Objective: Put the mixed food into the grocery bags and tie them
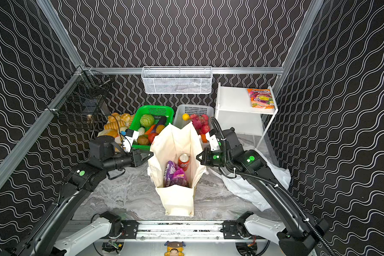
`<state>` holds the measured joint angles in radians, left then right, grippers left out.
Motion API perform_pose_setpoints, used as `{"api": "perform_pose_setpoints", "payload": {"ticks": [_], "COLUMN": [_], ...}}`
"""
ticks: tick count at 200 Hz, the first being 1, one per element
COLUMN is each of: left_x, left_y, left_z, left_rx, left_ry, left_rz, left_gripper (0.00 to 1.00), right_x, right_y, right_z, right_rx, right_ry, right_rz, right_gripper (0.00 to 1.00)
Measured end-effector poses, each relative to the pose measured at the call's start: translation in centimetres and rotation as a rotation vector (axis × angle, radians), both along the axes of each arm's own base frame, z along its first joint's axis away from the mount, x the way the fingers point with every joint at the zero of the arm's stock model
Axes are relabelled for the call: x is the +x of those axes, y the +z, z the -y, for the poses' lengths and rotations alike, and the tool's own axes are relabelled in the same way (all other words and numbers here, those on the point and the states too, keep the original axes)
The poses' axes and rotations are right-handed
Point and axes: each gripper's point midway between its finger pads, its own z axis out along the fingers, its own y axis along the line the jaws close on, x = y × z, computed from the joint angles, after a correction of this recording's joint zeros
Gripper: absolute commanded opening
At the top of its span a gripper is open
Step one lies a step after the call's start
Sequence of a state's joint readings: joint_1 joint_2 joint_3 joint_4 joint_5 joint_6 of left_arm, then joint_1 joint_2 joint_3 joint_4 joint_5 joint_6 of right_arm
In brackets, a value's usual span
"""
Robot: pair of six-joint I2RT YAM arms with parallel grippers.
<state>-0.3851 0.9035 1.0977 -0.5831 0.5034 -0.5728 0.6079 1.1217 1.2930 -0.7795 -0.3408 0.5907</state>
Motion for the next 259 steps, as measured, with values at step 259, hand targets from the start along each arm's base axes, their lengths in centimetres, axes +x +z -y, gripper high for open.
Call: {"api": "perform_pose_setpoints", "payload": {"ticks": [259], "left_x": [-0.8], "left_y": [-2.3], "left_z": [-11.9], "left_rx": [0.501], "left_ry": [0.454], "left_rz": [0.065], "left_gripper": [0.00], "right_x": [-3.2], "right_y": [-0.7], "right_z": [-15.1], "right_rx": [0.107], "right_ry": [0.389], "right_rz": [-0.038], "right_gripper": [0.00]}}
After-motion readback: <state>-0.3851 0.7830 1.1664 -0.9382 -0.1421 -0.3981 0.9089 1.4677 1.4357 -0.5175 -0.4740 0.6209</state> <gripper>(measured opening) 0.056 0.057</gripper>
